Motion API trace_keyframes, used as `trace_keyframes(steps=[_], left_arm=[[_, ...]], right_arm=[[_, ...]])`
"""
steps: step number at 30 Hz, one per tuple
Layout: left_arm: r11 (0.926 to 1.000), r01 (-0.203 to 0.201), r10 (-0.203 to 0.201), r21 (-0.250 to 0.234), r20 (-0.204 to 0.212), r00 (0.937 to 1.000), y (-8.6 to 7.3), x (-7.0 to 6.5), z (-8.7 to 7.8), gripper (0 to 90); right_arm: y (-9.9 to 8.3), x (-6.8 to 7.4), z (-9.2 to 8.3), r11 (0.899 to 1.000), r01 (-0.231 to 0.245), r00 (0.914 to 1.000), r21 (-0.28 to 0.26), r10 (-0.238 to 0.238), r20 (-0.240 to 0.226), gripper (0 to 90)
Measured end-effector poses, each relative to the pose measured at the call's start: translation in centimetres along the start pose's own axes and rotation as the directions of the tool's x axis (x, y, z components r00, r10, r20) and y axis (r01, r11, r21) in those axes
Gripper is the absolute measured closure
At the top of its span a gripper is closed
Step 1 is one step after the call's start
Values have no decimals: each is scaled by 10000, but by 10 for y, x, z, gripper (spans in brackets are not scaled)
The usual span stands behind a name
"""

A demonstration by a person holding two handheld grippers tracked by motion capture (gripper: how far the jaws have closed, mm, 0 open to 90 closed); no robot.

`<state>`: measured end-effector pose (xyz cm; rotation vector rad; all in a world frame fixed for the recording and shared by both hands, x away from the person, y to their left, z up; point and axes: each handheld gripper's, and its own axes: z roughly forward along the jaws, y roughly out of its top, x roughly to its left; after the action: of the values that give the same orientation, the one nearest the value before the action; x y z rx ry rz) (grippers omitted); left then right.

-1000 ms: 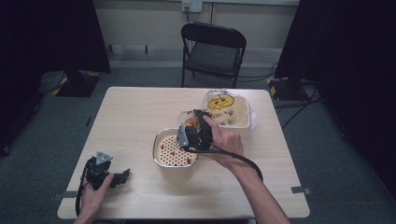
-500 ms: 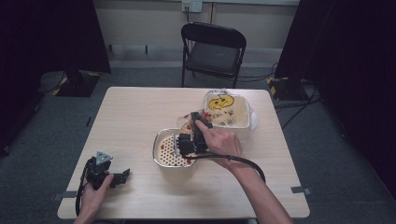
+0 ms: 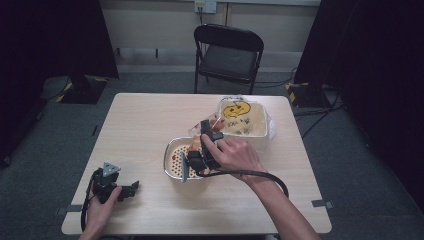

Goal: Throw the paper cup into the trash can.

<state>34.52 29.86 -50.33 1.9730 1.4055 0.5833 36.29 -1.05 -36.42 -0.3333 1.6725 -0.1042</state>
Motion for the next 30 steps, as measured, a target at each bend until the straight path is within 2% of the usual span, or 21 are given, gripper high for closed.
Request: trace_keyframes(steps=[4, 6, 8, 9, 10, 11, 12, 13, 14, 15, 16, 17, 19, 21, 22, 23, 24, 25, 26, 27, 30], left_arm=[[10000, 5, -5, 5, -4, 10000, 0, 0, 0, 0], [10000, 2, -2, 7, -6, 10000, 0, 0, 0, 0], [10000, 0, 0, 0, 0, 10000, 0, 0, 0, 0], [10000, 0, 0, 0, 0, 10000, 0, 0, 0, 0], [10000, 0, 0, 0, -1, 10000, 0, 0, 0, 0], [10000, -3, 3, 1, -3, 10000, 0, 0, 0, 0], [10000, 0, 0, 8, -12, 10000, 0, 0, 0, 0], [10000, -1, 1, 2, -4, 10000, 0, 0, 0, 0], [10000, -1, 1, 2, -4, 10000, 0, 0, 0, 0], [10000, -3, 3, 8, -8, 10000, 0, 0, 0, 0], [10000, -9, 9, 23, 2, 10000, 0, 0, 0, 0], [10000, -9, 9, 23, 2, 10000, 0, 0, 0, 0], [10000, -1, 1, 25, 2, 10000, 0, 0, 0, 0], [10000, 30, -30, -7, 6, 10000, 0, 0, 0, 0], [10000, 22, -22, 5, -4, 10000, 0, 0, 0, 0], [10000, 1, -1, 7, -12, 10000, 0, 0, 0, 0], [10000, 1, -1, 7, -12, 10000, 0, 0, 0, 0], [10000, 1, -1, 1, -1, 10000, 0, 0, 0, 0], [10000, -3, 3, 3, -3, 10000, 0, 0, 0, 0], [10000, 0, 0, 1, -10, 10000, 0, 0, 0, 0], [10000, -2, 2, 2, 1, 10000, 0, 0, 0, 0]], right_arm=[[5, -3, -4, 9955, 943, 9933, 117, -949, 663, 496], [6, -2, -4, 9940, 1077, 9911, 165, -1087, 772, 497], [8, 2, -5, 9838, 1743, 9765, 427, -1783, 1208, 498], [8, 2, -5, 9838, 1743, 9765, 427, -1783, 1208, 498], [9, 5, -5, 9706, 2340, 9609, 569, -2398, 1386, 498], [9, 6, -5, 9668, 2484, 9560, 593, -2546, 1460, 499], [9, 6, -5, 9668, 2484, 9560, 593, -2546, 1460, 499], [9, 8, -6, 9574, 2789, 9425, 742, -2878, 1701, 500], [9, 8, -6, 9574, 2789, 9425, 742, -2878, 1701, 500], [10, 9, -6, 9550, 2865, 9385, 766, -2958, 1779, 501], [10, 11, -7, 9400, 3248, 9190, 1041, -3397, 2001, 506], [10, 11, -7, 9361, 3369, 9156, 1014, -3508, 1962, 507], [10, 10, -8, 9273, 3588, 9032, 1064, -3737, 2114, 510], [10, 10, -9, 9260, 3610, 9010, 1110, -3770, 2149, 512], [9, 11, -9, 9135, 3904, 8865, 1142, -4065, 2212, 514], [9, 12, -9, 9079, 4038, 8806, 1121, -4190, 2213, 514], [9, 12, -9, 9079, 4038, 8806, 1121, -4190, 2213, 514], [9, 14, -8, 9009, 4193, 8708, 1124, -4341, 2309, 515], [8, 15, -8, 8969, 4260, 8680, 1190, -4423, 2258, 515], [8, 15, -9, 8809, 4556, 8532, 1279, -4731, 2196, 517], [7, 16, -8, 8877, 4457, 8587, 1157, -4605, 2249, 517]])
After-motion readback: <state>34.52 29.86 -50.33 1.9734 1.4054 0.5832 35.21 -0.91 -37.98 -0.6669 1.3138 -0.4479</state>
